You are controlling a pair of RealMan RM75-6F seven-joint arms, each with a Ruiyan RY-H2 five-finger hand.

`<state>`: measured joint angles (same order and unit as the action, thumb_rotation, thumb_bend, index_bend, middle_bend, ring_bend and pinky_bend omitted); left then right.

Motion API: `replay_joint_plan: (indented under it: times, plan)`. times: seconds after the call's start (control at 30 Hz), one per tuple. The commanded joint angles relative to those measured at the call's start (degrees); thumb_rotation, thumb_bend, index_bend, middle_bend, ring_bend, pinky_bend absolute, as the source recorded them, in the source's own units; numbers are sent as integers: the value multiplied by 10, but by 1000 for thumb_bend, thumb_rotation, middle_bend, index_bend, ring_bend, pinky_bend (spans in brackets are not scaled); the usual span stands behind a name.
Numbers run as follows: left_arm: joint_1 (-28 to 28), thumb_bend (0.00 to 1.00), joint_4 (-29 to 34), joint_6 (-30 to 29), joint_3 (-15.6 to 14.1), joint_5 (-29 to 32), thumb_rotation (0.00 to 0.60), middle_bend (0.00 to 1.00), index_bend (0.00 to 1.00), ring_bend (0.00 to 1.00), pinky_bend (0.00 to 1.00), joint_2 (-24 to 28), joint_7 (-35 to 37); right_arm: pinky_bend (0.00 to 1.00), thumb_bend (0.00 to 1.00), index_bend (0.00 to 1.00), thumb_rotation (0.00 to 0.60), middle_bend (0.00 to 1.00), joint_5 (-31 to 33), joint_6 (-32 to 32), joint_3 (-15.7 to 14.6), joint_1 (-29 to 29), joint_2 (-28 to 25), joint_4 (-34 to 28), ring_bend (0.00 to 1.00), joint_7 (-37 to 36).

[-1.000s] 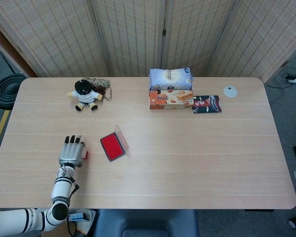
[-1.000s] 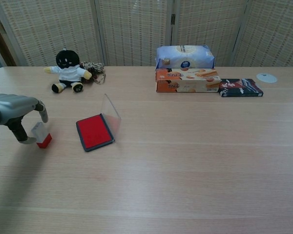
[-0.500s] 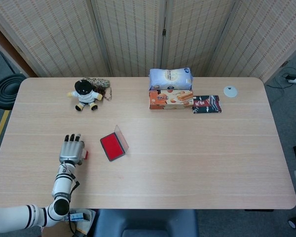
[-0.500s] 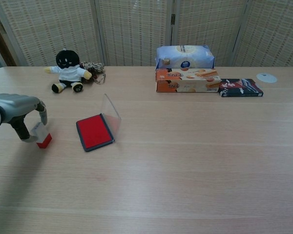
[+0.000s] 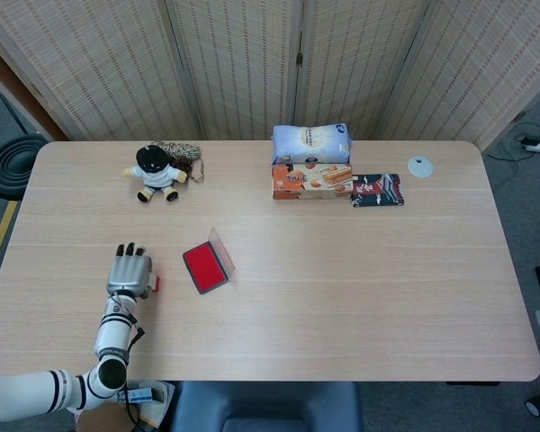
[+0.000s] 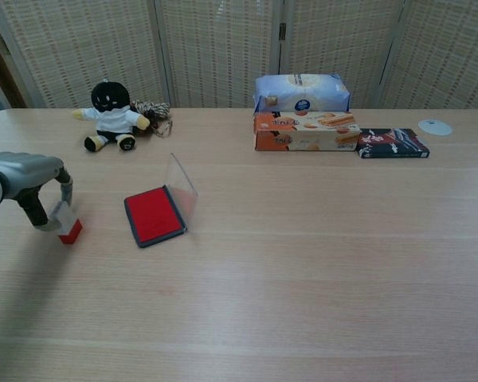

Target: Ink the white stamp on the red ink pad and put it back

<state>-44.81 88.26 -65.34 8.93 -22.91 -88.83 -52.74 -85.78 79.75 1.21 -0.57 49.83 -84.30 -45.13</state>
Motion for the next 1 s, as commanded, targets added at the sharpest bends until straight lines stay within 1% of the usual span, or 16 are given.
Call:
replay_joint_plan:
  times: [0.03,0.13,0.23,0.43,0.57,0.77,1.0]
  plan:
    - [0,297,-3,1,-1,-5,600,222,480,11,0,0,6,0,367,20,600,0,0,-2,0,-1,0,1,0,0]
    - [1,297,-5,0,-2,-13,600,303,545,77,8,-1,13,0,367,20,600,0,2,-4,0,-2,1,1,0,1]
    - [3,297,-2,-3,-3,-22,600,347,577,134,78,1,21,0,367,20,600,0,3,-6,0,-3,1,1,0,3]
    - [3,297,23,-21,-1,-34,600,365,592,188,165,13,22,0,367,20,600,0,8,-12,1,-5,2,-1,0,7]
    - [-6,297,39,-30,6,-27,600,371,595,223,207,20,9,0,367,20,600,0,13,-19,2,-7,3,0,0,8]
    - [-32,297,54,-35,21,3,600,373,596,233,215,22,-28,0,367,20,600,0,21,-28,5,-10,4,5,0,1]
    - [-68,297,51,-39,39,30,600,378,599,233,215,3,-61,0,367,20,600,0,20,-32,5,-10,4,15,0,-20]
